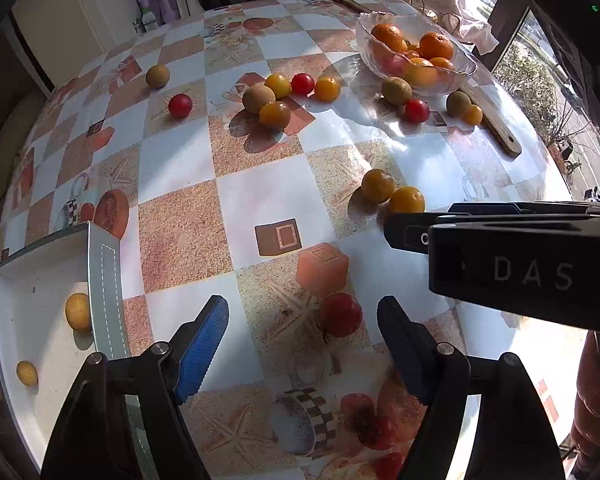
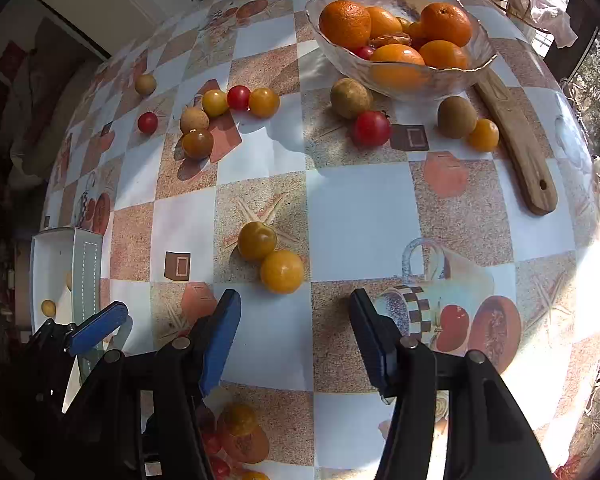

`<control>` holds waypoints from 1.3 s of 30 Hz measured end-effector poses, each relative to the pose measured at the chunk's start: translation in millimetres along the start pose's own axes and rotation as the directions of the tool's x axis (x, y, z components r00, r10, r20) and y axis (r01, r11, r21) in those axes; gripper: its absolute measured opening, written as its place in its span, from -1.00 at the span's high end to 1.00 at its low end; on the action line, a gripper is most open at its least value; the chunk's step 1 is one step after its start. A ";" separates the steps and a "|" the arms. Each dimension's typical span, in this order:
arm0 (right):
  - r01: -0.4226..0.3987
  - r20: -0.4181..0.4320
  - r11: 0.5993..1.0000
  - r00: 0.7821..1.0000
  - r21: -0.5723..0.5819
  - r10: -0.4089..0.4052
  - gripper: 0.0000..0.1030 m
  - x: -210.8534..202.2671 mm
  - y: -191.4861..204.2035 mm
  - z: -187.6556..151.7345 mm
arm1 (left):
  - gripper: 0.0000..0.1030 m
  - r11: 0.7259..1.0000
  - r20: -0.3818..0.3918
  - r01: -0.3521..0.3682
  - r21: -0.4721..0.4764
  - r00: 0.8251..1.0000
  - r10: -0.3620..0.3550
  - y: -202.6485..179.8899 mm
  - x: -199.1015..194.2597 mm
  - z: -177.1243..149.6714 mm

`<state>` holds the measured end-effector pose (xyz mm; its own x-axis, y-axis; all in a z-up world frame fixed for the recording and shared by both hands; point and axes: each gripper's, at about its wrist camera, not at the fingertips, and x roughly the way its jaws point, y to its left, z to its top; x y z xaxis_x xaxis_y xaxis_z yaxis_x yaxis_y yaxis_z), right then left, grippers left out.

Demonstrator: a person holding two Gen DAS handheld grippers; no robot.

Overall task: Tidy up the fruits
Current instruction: 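Grasp a red tomato with left tool while right tool grasps an orange cherry tomato, then carry the red and orange tomatoes in both tools over the white tray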

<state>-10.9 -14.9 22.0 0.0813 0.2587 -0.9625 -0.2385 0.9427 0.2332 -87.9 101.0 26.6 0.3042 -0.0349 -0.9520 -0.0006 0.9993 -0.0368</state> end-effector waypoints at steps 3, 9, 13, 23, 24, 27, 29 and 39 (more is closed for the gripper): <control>-0.002 0.005 1.000 1.000 -0.016 0.002 -0.05 0.8 2.5 5.8 | -0.24 1.000 -0.018 -0.008 -0.003 1.000 0.008 -3.6 6.7 1.7; 0.015 0.000 0.998 1.000 -0.058 -0.015 0.44 3.2 7.1 9.9 | 0.03 1.000 -0.006 -0.019 0.003 1.000 0.020 -9.2 6.8 -0.2; 0.016 0.015 0.999 1.000 -0.043 -0.015 0.55 -0.1 1.5 7.7 | 0.55 1.000 0.001 -0.021 0.001 1.000 0.021 -12.1 4.1 0.1; 0.013 0.036 0.998 0.999 0.056 -0.015 0.57 -22.6 -32.1 -14.8 | 0.55 0.996 -0.006 0.028 -0.084 1.000 -0.029 15.3 -7.4 -7.3; 0.011 0.038 0.998 0.999 0.061 -0.014 0.63 -24.8 -34.2 -17.9 | 0.55 0.996 -0.003 0.030 -0.089 1.000 -0.031 18.1 -9.8 -8.6; 0.010 0.048 0.998 0.999 0.062 -0.013 0.65 -32.7 -34.7 -25.9 | 0.55 0.994 0.003 0.034 -0.108 0.999 -0.034 26.2 -18.1 -13.4; 0.010 0.053 0.998 0.999 0.055 -0.012 0.65 -37.1 -32.6 -29.6 | 0.55 0.993 0.006 0.031 -0.114 1.000 -0.030 30.4 -23.2 -15.9; 0.065 0.033 0.997 0.997 0.033 -0.066 0.57 -27.7 -29.1 -28.4 | 0.55 0.992 0.015 0.025 -0.122 1.000 -0.024 45.3 -35.6 -22.4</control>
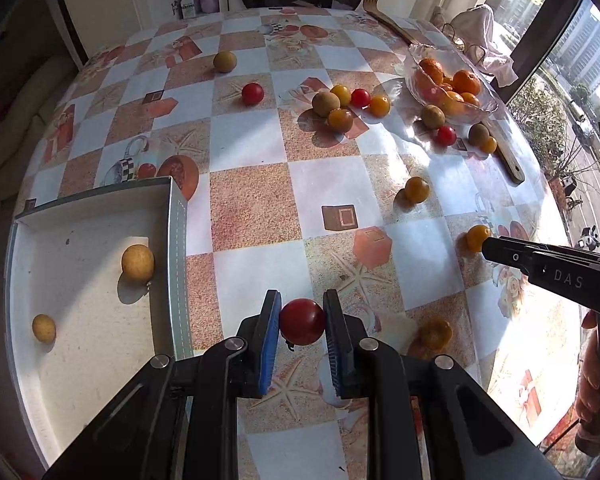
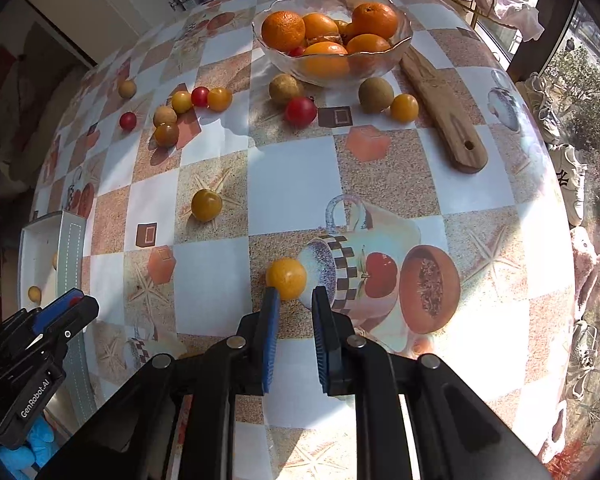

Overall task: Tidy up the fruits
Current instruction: 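Carry the red and orange tomatoes in both tools over the white tray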

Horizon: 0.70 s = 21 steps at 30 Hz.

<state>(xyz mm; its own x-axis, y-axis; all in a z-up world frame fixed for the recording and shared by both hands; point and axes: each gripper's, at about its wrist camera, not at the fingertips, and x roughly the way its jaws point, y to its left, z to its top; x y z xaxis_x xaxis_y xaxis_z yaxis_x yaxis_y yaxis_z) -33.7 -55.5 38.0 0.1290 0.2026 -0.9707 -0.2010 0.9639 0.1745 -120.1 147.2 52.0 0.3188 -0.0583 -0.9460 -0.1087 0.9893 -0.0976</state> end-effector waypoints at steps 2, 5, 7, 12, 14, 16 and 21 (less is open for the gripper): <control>-0.002 0.011 1.000 1.000 -0.008 0.002 0.27 0.7 2.3 2.7 | 0.55 1.000 0.001 0.001 0.001 1.000 -0.001 0.3 -0.8 -1.0; 0.011 0.030 1.000 0.999 -0.026 -0.010 0.08 1.3 7.8 5.8 | 0.55 1.000 0.004 0.005 0.000 1.000 -0.005 0.7 -1.8 -2.3; 0.007 0.021 0.999 1.000 -0.038 -0.007 0.08 6.0 11.2 8.4 | 0.55 1.000 0.005 0.007 -0.001 1.000 -0.007 1.1 -2.4 -2.9; 0.030 -0.010 0.997 0.999 -0.064 -0.030 0.52 16.8 19.4 8.9 | 0.55 1.000 0.008 0.011 -0.017 1.000 -0.011 6.0 -5.6 -4.6; 0.021 -0.014 0.998 1.000 -0.063 -0.022 0.53 15.7 20.1 6.8 | 0.55 1.000 0.009 0.012 -0.026 1.000 -0.011 9.3 -7.4 -5.9; 0.015 -0.016 0.998 1.000 -0.057 -0.016 0.53 14.2 20.7 4.9 | 0.55 0.999 0.012 0.011 -0.037 1.000 -0.011 13.8 -10.1 -7.0; -0.024 -0.011 0.999 1.000 -0.034 0.024 0.53 2.9 25.1 1.0 | 0.55 0.998 0.026 0.000 -0.058 1.000 0.002 27.1 -21.0 -11.0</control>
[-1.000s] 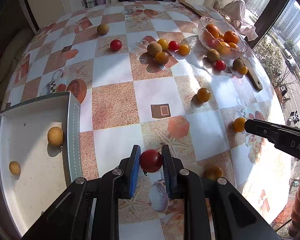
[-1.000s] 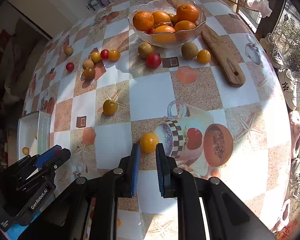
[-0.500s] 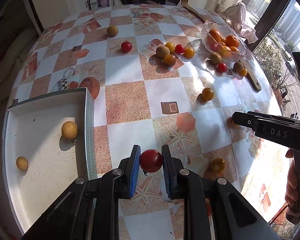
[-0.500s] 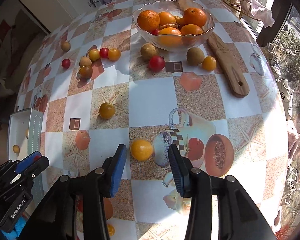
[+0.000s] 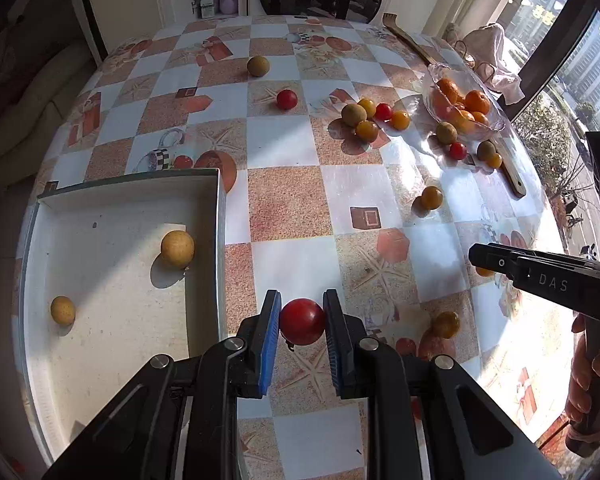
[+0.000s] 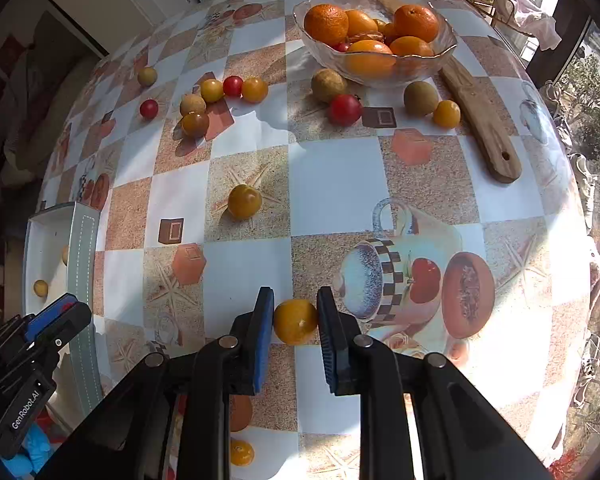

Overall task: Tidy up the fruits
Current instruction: 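Carry the red and orange tomatoes in both tools over the white tray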

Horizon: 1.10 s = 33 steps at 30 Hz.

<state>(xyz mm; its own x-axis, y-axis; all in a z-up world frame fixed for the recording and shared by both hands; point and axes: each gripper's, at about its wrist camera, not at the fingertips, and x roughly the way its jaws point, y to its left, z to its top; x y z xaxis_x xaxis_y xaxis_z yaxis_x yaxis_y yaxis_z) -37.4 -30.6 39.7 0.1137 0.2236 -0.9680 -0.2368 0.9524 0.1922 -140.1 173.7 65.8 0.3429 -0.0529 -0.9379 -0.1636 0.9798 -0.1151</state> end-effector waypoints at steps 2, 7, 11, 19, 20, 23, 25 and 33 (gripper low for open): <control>-0.018 0.003 1.000 1.000 -0.005 0.018 0.53 -5.4 8.0 -0.7 | 0.55 1.000 0.005 -0.011 -0.010 1.000 0.011 8.3 -4.9 -1.8; -0.071 0.005 0.996 0.997 -0.049 0.072 0.53 -13.8 41.1 0.2 | 0.55 0.998 0.013 -0.050 -0.044 0.999 0.051 35.3 -14.7 -7.9; -0.116 -0.004 0.989 0.993 -0.094 0.116 0.53 -16.1 74.5 2.4 | 0.55 0.993 0.014 -0.082 -0.084 0.996 0.083 62.4 -19.2 -13.7; -0.191 -0.044 0.966 0.982 -0.177 0.186 0.53 -4.5 147.3 5.5 | 0.55 0.976 0.002 -0.146 -0.163 0.989 0.149 117.5 -22.2 -30.3; -0.200 -0.052 0.962 0.980 -0.188 0.193 0.53 -2.1 156.3 5.4 | 0.55 0.973 -0.003 -0.153 -0.173 0.988 0.155 123.2 -22.1 -33.0; -0.223 -0.075 0.949 0.975 -0.222 0.211 0.53 6.8 184.9 5.6 | 0.55 0.964 -0.019 -0.176 -0.199 0.984 0.175 141.3 -20.2 -41.6; -0.233 -0.089 0.941 0.972 -0.245 0.218 0.53 13.1 203.1 5.2 | 0.55 0.958 -0.029 -0.188 -0.216 0.982 0.186 152.4 -18.5 -47.3; -0.238 -0.138 0.926 0.969 -0.295 0.205 0.53 45.0 254.6 5.7 | 0.55 0.944 -0.067 -0.229 -0.236 0.973 0.219 177.4 -4.9 -59.4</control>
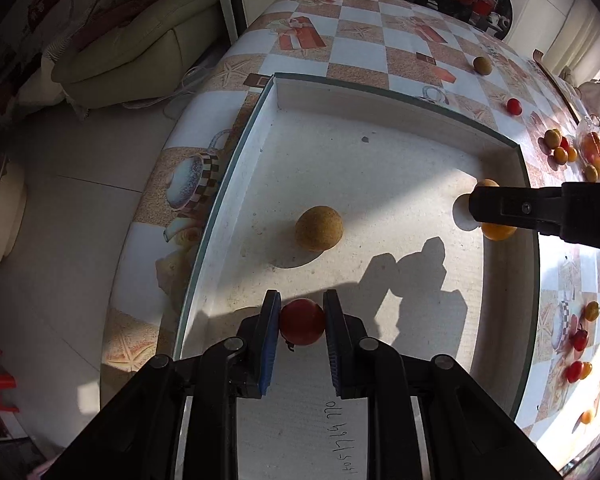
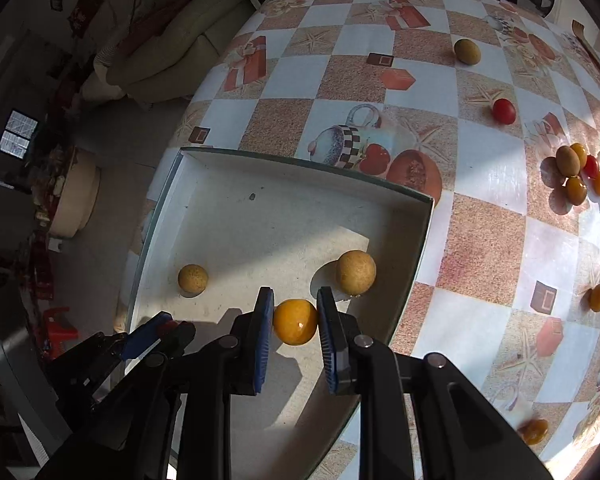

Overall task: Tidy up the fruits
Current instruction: 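Carry the red and orange tomatoes in both tools over the white tray, then open both tools to release the tomatoes into the tray, then grasp another red tomato with left tool while right tool grasps an orange tomato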

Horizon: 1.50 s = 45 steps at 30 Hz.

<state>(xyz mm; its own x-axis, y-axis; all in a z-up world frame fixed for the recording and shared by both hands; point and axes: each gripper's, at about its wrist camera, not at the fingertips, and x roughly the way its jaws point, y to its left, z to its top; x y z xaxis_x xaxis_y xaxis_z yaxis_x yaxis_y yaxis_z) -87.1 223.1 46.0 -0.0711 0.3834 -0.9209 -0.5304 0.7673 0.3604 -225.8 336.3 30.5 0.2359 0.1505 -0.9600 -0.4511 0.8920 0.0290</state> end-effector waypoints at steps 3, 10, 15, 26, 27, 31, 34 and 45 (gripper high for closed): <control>0.019 -0.020 1.000 1.000 -0.018 -0.019 0.53 13.1 7.6 2.4 | 0.55 1.000 0.001 -0.004 0.012 1.000 0.004 1.1 2.6 -2.6; 0.074 -0.052 0.996 0.996 -0.043 -0.077 0.52 34.0 14.8 3.0 | 0.54 0.999 0.001 -0.003 0.032 1.000 0.003 -0.3 4.3 -5.1; 0.092 -0.046 0.994 0.994 -0.055 -0.095 0.38 37.0 17.8 2.3 | 0.50 0.999 -0.003 -0.010 0.053 1.000 0.011 -2.0 5.2 -3.9; -0.019 0.005 1.000 1.000 0.017 0.019 -0.59 18.1 17.6 4.5 | -0.64 0.990 0.009 -0.066 0.124 0.998 0.066 -6.4 -2.7 -12.9; -0.037 0.019 0.999 0.999 0.027 0.036 -0.59 12.8 16.1 4.1 | -0.64 0.990 0.007 -0.066 0.127 0.998 0.066 -6.5 -3.9 -12.9; -0.071 0.079 0.996 0.995 0.059 0.066 -0.60 -16.2 5.7 -1.5 | -0.64 0.987 0.010 -0.068 0.143 0.998 0.067 -12.0 -10.1 -11.3; -0.066 0.127 0.994 0.990 0.091 0.054 -0.60 -37.7 -9.1 -6.6 | -0.64 0.985 0.021 -0.060 0.163 0.998 0.057 -21.7 -16.9 -8.1; 0.025 0.171 0.963 0.983 0.267 -0.073 -0.60 -96.7 -96.1 -62.2 | -0.64 0.957 0.055 0.025 0.289 0.998 -0.043 -92.0 -47.6 5.8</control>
<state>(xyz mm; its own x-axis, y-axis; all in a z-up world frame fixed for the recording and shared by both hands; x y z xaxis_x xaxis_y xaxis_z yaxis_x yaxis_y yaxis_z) -81.8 80.3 91.2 0.1134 0.4085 -0.9057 -0.2868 0.8862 0.3638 -190.6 249.6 75.1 0.3017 0.1355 -0.9437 -0.1767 0.9807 0.0843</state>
